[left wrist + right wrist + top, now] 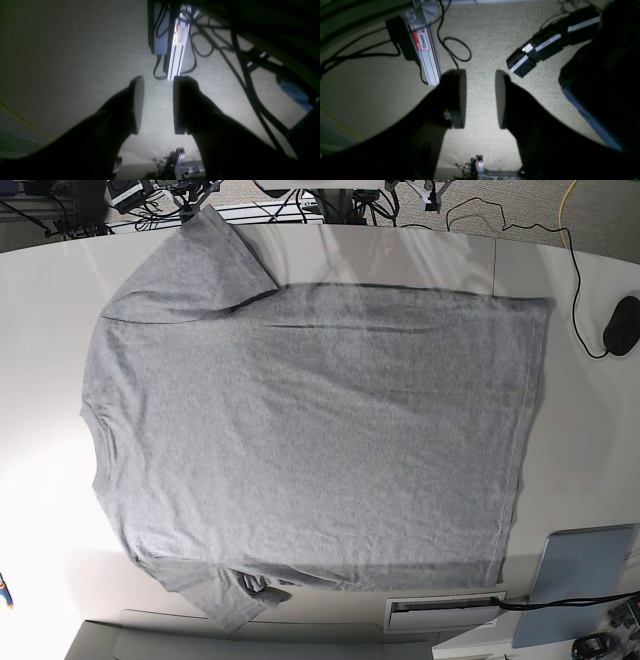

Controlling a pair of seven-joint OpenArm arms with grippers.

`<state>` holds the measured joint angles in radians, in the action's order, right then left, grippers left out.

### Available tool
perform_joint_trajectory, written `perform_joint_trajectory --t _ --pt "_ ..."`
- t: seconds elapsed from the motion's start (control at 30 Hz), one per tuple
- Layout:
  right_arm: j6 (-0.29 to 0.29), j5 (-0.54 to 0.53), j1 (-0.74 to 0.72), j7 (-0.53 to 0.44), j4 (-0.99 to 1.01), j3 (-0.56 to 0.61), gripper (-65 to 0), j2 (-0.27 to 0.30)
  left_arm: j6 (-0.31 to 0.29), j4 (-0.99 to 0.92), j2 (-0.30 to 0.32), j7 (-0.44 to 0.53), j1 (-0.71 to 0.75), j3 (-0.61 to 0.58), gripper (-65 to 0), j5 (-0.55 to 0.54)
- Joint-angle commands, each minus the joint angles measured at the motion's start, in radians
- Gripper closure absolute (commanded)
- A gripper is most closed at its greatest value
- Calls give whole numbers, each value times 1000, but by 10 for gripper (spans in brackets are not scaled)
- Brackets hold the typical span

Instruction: Fold the T-shirt properly

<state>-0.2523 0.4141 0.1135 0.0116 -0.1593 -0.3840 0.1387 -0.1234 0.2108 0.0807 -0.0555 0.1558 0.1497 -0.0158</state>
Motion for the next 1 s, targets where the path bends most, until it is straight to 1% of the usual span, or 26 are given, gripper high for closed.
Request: perform_joint_trajectory --t 0.0,0.07,0.17,0.3,0.43,0.5,0.63,0.77,0.83,0.97 --pt "-2 -5 3 8 -3 -2 -200 11 1 18 3 -23 5 -3 -213 -2" --pt "-2 -5 3 16 -3 -2 -200 11 1 48 3 -69 5 -3 -213 -2" --pt "-2 -6 3 23 -3 -2 -200 11 1 76 3 -111 5 -3 -213 -2" --pt "-2 -6 3 24 -3 -2 -200 13 1 94 3 -109 18 -3 -213 -2" --pt "-2 -77 16 24 -5 -2 -200 29 1 131 3 -105 45 -3 -213 5" --pt "-4 -84 24 21 -7 -1 -200 39 2 159 4 -101 63 -3 -213 24" --pt "-6 -84 68 17 -53 -1 -200 53 36 230 3 -101 102 -3 -213 43" --pt "-42 -84 134 20 -148 -1 -200 59 37 300 3 -103 145 -3 -213 43" --pt "-71 -84 175 22 -206 -1 -200 58 37 333 3 -104 169 -3 -213 48" --pt "-119 -85 274 24 -337 -1 -200 58 37 415 3 -117 237 -3 -213 108"
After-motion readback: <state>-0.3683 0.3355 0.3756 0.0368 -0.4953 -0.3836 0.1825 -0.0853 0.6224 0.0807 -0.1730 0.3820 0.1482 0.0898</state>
